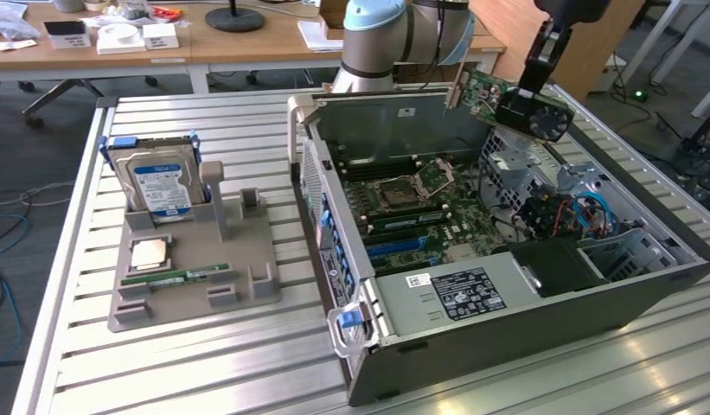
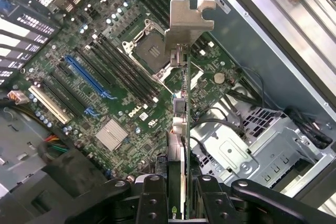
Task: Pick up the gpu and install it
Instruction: 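Insert the gpu into the slot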
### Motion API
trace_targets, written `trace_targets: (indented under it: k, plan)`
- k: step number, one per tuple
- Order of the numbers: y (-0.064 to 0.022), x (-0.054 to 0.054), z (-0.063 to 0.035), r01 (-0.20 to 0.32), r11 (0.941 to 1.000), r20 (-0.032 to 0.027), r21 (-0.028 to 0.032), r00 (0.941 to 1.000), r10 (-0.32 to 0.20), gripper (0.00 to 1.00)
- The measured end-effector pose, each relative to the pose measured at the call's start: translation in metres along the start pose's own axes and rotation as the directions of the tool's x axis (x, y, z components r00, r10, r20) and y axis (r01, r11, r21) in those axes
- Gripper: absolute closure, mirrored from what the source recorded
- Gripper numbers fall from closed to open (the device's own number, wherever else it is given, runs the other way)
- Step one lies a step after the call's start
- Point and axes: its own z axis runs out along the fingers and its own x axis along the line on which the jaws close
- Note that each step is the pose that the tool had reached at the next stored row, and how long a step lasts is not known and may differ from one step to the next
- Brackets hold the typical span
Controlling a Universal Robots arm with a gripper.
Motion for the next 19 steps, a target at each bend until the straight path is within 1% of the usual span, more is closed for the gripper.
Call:
trace_targets:
  k: [3, 5, 7, 9, 12, 14, 19]
  plan:
    - [0.0000, 0.0000, 0.0001, 0.034, 0.9994, -0.0007, -0.0004, 0.9994, -0.034, 0.74]
    - [0.0000, 0.0000, 0.0002, 0.063, 0.9980, -0.0012, -0.0007, 0.9980, -0.063, 0.74]
    - [0.0000, 0.0000, 0.0003, 0.094, 0.9955, -0.0018, -0.0011, 0.9955, -0.094, 0.74]
    - [0.0000, 0.0000, 0.0004, 0.128, 0.9918, -0.0026, -0.0014, 0.9918, -0.128, 0.74]
    - [0.0000, 0.0000, 0.0006, 0.179, 0.9838, -0.0041, -0.0016, 0.9838, -0.179, 0.74]
    - [0.0000, 0.0000, 0.0006, 0.212, 0.9772, -0.0051, -0.0018, 0.9772, -0.212, 0.74]
    - [-0.0001, 0.0000, 0.0008, 0.290, 0.9571, -0.0080, -0.0021, 0.9571, -0.290, 0.74]
